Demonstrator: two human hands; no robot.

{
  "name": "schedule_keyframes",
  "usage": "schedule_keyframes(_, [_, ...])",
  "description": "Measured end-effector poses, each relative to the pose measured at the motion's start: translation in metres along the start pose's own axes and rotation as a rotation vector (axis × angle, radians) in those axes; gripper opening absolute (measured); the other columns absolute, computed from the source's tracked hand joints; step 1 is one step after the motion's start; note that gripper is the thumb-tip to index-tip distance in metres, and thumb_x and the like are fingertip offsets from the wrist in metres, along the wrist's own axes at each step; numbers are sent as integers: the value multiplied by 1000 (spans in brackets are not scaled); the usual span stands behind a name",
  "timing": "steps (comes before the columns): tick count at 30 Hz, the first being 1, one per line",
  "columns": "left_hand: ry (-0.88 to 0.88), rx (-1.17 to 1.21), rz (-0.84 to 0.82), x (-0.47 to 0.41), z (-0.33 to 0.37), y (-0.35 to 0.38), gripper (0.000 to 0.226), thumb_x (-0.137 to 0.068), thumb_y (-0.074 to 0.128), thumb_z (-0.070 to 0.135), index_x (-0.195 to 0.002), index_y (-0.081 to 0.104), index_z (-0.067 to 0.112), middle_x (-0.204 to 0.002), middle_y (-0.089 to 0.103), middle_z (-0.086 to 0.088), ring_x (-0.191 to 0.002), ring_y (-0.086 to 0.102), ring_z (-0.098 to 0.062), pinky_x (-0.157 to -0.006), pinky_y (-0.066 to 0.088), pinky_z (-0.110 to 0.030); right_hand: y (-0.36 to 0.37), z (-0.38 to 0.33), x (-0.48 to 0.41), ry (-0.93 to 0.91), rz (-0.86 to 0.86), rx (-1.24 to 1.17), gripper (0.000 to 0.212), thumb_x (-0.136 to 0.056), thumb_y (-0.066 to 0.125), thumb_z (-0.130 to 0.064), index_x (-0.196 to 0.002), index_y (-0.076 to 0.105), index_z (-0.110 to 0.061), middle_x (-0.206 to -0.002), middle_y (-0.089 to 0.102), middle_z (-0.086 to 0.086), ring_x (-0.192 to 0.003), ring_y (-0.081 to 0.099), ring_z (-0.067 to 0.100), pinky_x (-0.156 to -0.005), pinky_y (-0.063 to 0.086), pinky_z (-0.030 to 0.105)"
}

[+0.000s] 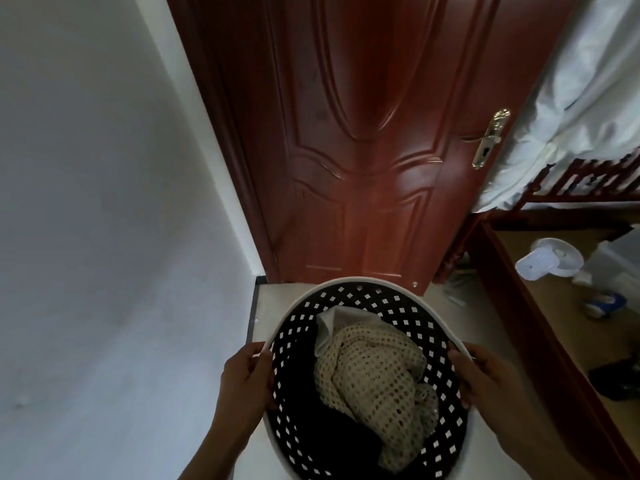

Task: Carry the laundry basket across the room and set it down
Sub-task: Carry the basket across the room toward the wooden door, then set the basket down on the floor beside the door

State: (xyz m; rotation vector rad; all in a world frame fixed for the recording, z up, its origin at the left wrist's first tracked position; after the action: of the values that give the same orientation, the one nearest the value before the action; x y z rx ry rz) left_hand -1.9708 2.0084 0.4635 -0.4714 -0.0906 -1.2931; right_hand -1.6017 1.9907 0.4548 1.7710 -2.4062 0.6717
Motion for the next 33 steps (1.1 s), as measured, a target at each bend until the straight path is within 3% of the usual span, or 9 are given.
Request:
schedule_keyframes(3, [-47,11,64,-43,6,18,23,-95,48,7,-83,68,6,-43,46,1,-39,41,-13,-39,40,-26,19,-20,-71,-29,-97,48,15,-94,54,-15,-93,69,-12,-45,63,-8,-38,54,0,-46,42,22])
schedule_keyframes(6, [-103,22,159,-78,12,32,23,-96,48,10,-86,65,-1,-50,47,-4,-40,40,-13,-38,39,-25,39,-54,-136,-80,-203,121,16,-95,52,-17,-93,68,-16,-57,64,-6,-50,59,1,-44,40,10])
schedule_keyframes(9, [-158,77,247,-100,18,37,21,-97,48,14,-89,66,5,-53,49,-5,-41,45,-14,-40,43,-27,70,-90,-194,-151,-305,224,15,-94,53,-16,-89,66,-21,-67,66,-6,-61,60,5,-45,40,6])
schedule_keyframes(15, [-275,224,446,-124,-9,17,17,-97,48,11,-93,63,4,-48,51,-1,-37,50,-19,-49,49,-36,166,-121,-274,-198,-526,370,12,-92,57,-20,-90,69,-20,-75,68,1,-70,61,14,-65,48,35])
schedule_keyframes(19, [-359,298,552,-145,-47,2,17,-98,48,11,-94,62,5,-51,52,-4,-39,51,-19,-43,46,-30,242,-117,-302,-241,-650,471,13,-91,59,-24,-87,69,-33,-75,72,-10,-76,68,14,-68,52,37])
schedule_keyframes(21, [-400,300,586,-158,-70,-5,17,-98,47,11,-91,62,6,-52,53,-5,-42,51,-19,-41,45,-27,283,-110,-310,-248,-727,498,18,-91,58,-17,-84,67,-30,-62,70,-18,-63,64,-2,-59,47,26])
schedule_keyframes(23, [-454,297,626,-166,-94,-10,19,-97,45,9,-87,60,8,-53,55,-6,-46,53,-21,-44,47,-29,322,-103,-315,-249,-794,536,20,-91,58,-12,-83,65,-29,-56,66,-24,-55,60,-4,-53,44,17])
schedule_keyframes(29, [-641,291,745,-175,-171,1,14,-95,43,8,-91,56,8,-55,62,-4,-47,59,-19,-50,47,-30,421,-49,-343,-249,-936,683,26,-88,60,-10,-72,62,-31,-56,63,-11,-57,57,0,-63,47,30])
schedule_keyframes(33, [-780,272,797,-188,-235,29,14,-94,42,6,-97,55,10,-59,66,-7,-42,59,-3,-52,43,-27,488,9,-369,-309,-1017,801,12,-78,56,-36,-70,59,-28,-64,57,-1,-68,58,24,-69,51,48])
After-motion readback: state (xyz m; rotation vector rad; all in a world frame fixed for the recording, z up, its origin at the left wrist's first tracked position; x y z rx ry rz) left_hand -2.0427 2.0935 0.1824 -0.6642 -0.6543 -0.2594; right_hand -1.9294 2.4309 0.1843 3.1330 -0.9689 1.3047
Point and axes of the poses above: each hand's wrist, its own x-axis away from the middle knuckle, its own y-axis out of the palm, z = x × y, the point moved 10 cm from there along -x, towards the middle knuckle
